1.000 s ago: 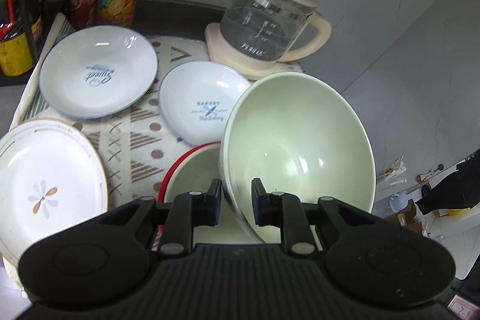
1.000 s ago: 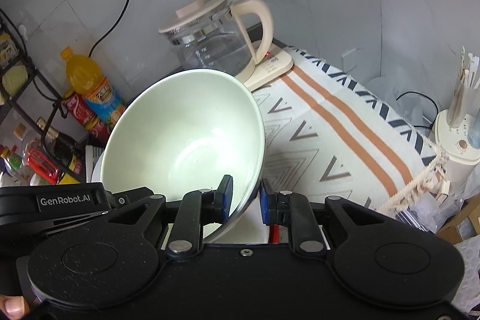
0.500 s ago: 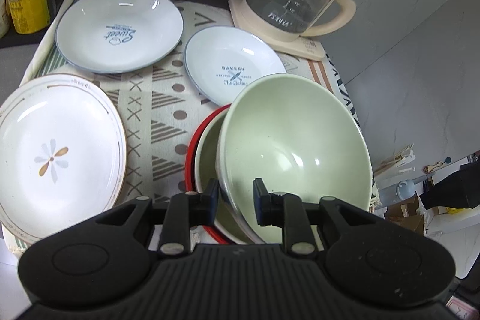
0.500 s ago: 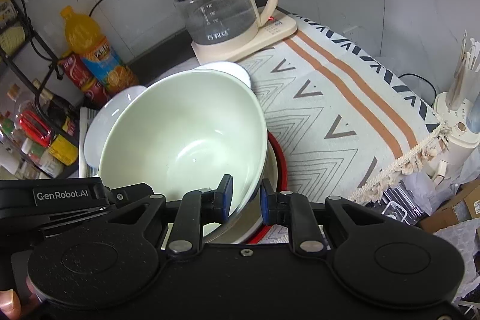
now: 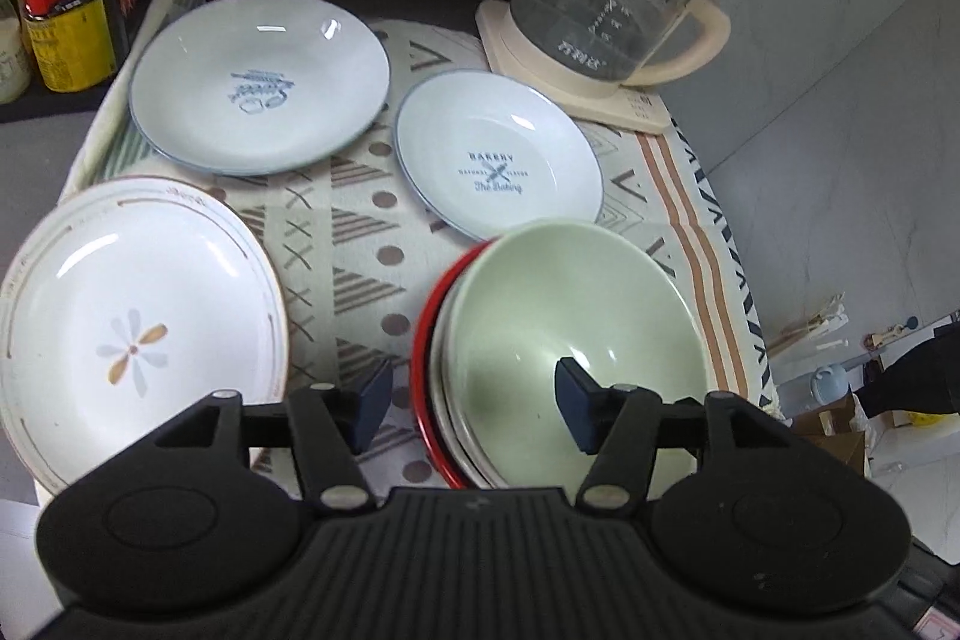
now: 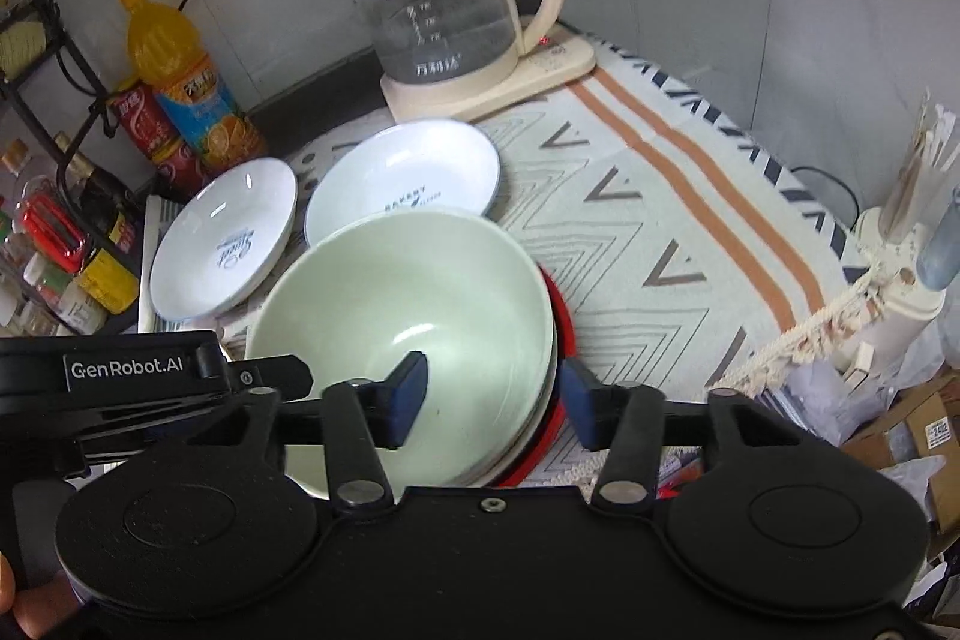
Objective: Organize plates and bowls
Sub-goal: 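Lower the smaller bowl into the stack and open both grippers, then move both grippers toward the white plate printed 'Sweet'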
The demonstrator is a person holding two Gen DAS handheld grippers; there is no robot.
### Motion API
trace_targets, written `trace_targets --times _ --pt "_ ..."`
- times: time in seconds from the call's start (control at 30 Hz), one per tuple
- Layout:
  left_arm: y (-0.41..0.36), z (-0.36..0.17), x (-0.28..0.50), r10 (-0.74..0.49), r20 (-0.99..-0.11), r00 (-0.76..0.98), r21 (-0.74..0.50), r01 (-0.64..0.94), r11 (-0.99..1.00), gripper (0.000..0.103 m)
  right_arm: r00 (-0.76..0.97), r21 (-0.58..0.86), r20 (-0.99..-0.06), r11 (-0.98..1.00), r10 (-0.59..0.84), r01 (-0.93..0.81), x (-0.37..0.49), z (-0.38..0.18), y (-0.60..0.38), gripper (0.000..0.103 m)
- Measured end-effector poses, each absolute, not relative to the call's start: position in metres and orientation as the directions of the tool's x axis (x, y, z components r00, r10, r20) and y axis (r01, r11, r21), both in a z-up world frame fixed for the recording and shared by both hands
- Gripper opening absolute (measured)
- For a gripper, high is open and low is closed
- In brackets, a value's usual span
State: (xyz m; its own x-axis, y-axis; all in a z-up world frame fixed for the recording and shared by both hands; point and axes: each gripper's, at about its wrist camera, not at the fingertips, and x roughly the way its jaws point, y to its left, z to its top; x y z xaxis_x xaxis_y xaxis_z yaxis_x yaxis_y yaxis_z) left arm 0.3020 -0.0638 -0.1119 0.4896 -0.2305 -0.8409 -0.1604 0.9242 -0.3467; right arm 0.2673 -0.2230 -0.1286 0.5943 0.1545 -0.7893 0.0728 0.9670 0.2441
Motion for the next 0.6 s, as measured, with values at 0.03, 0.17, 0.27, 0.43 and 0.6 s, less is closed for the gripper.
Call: trace_targets --times 0.03,0.17,0.27,0.43,0.6 --pt "-0.061 -0.110 0.301 -0.225 -0.839 0.496 -0.346 -0.167 0.923 0.061 0.597 0.247 -0.787 0.966 0.154 0.077 0.267 -0.126 -0.223 0.054" --pt "-0.048 -0.102 0.299 -0.194 -0.840 0.506 -0.328 -0.190 0.925 0.069 0.622 0.249 -0.770 0.965 0.145 0.083 0.267 -0.119 -0.219 0.076" --pt "-0.035 -0.099 0.295 -0.180 -0.836 0.518 -0.324 -0.202 0.924 0.071 0.633 0.236 -0.763 0.968 0.130 0.087 0.267 -0.116 -0.213 0.088" --pt "-0.011 -0.095 0.283 -0.156 -0.832 0.533 -0.321 -0.234 0.918 0.076 0.629 0.268 -0.759 0.961 0.170 0.064 0.266 -0.114 -0.198 0.094" --pt "0.012 -0.091 0.269 -0.119 -0.831 0.544 -0.318 -0.287 0.904 0.077 0.635 0.266 -0.750 0.964 0.188 0.029 0.261 -0.112 -0.177 0.101"
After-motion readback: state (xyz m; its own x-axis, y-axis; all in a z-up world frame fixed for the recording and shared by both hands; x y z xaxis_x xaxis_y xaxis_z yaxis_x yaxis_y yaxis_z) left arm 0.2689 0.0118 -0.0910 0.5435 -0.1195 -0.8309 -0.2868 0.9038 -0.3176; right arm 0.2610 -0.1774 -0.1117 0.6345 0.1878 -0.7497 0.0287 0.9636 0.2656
